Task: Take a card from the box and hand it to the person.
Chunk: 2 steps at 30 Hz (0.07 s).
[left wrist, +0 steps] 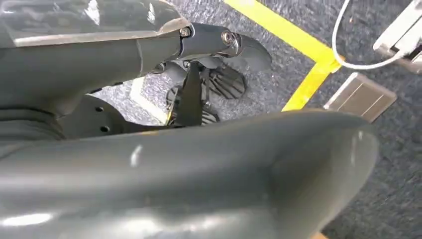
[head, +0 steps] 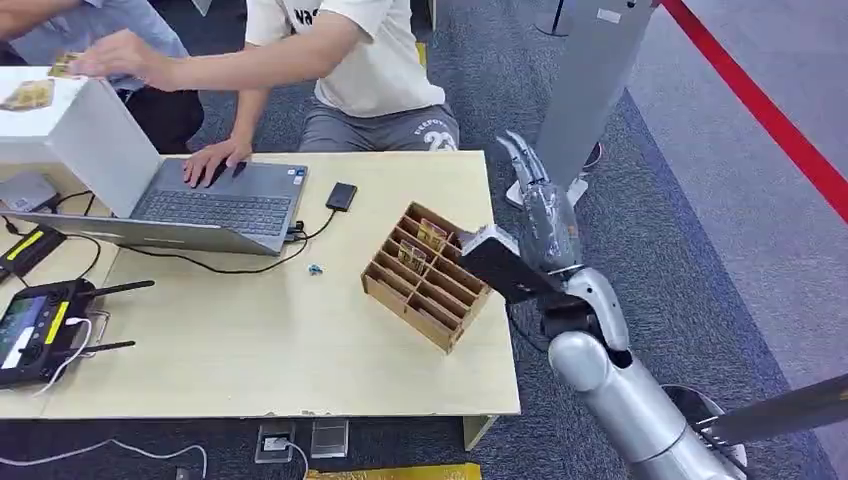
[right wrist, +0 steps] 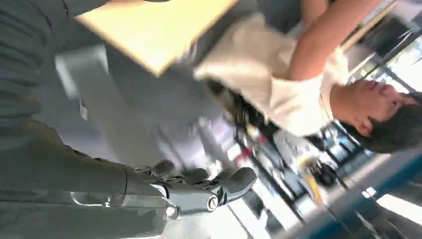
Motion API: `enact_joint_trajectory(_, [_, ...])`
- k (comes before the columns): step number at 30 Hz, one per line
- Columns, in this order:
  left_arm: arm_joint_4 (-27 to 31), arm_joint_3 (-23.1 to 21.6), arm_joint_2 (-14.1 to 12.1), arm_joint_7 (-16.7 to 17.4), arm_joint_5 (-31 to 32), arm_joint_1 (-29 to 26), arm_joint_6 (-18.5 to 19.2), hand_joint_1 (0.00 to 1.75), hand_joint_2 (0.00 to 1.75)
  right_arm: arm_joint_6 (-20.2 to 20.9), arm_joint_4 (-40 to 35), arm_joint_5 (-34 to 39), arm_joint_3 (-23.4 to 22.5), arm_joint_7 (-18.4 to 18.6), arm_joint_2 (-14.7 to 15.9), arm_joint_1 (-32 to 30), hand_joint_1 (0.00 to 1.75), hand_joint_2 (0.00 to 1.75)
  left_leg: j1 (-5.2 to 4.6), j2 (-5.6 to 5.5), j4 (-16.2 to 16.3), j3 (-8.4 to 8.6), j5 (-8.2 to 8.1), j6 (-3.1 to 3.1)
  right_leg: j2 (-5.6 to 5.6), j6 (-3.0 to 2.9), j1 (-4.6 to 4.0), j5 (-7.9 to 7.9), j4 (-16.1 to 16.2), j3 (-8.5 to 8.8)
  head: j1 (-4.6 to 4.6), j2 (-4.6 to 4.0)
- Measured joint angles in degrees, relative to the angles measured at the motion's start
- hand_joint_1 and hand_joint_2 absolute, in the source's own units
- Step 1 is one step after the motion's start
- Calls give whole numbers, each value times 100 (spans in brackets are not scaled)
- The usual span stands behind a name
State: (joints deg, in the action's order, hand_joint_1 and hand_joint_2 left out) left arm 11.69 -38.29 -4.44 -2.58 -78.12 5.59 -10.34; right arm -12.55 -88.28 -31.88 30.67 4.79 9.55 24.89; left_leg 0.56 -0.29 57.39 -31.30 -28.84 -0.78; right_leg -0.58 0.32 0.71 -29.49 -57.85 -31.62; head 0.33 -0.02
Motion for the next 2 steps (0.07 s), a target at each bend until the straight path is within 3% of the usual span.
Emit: enact_joint_trajectory(2, [0,7,31,-75,-48,0,-213,0,0,112,-180,608,-53,-2,24,-234,0,175,0,0,0,1,0,0,0,0,0,0,3,-1,-7,0])
